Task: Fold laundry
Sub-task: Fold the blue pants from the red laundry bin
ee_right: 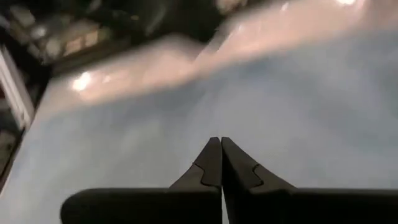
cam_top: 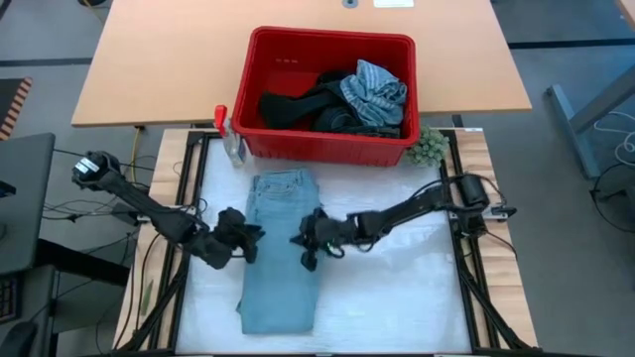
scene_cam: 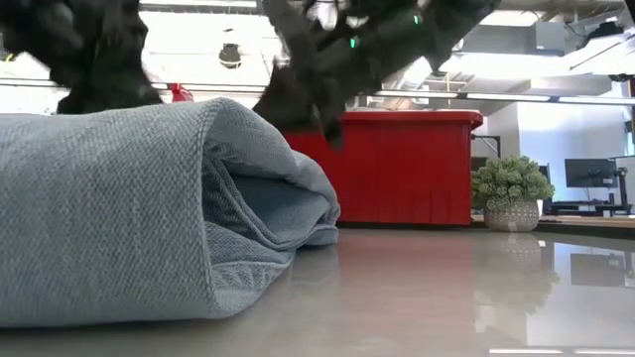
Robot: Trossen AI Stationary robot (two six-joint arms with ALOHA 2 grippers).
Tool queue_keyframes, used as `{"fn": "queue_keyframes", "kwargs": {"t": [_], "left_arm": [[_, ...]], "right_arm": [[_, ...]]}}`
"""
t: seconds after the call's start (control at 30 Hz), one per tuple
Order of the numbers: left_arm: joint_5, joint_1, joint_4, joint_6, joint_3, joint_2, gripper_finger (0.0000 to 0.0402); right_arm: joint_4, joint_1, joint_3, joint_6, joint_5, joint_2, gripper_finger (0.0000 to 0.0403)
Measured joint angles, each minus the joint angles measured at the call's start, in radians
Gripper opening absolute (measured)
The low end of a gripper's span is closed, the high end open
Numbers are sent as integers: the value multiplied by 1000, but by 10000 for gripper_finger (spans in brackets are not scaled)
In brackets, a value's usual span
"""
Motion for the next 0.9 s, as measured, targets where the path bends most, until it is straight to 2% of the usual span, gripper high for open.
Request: {"fn": "queue_keyframes", "kwargs": {"t": [0.1, 0.17, 0.23, 0.33, 0.53, 0.67, 0.8, 0.9], "left_arm": [[18, -44, 145, 99, 2, 15, 93], [40, -78, 191, 112, 2, 57, 93], [57, -122, 189, 69, 1, 103, 93], [83, -192, 207, -40, 1, 199, 93], [150, -290, 358, -215, 2, 403, 93], [144, -321, 474, -295, 2, 509, 93], [141, -325, 484, -341, 2, 521, 93], [112, -326, 461, -305, 1, 453, 93]], "right_arm": [[19, -52, 1, -58, 7, -38, 23], [20, -95, -2, -78, 10, -44, 23], [23, -143, -2, -79, 9, -44, 23], [47, -220, 1, -72, -56, -10, 23], [8, -321, -3, -20, -89, 67, 23], [-13, -350, -1, -18, -93, 109, 23], [-21, -369, -1, 0, -136, 120, 23], [-32, -373, -2, -4, -162, 96, 23]]}}
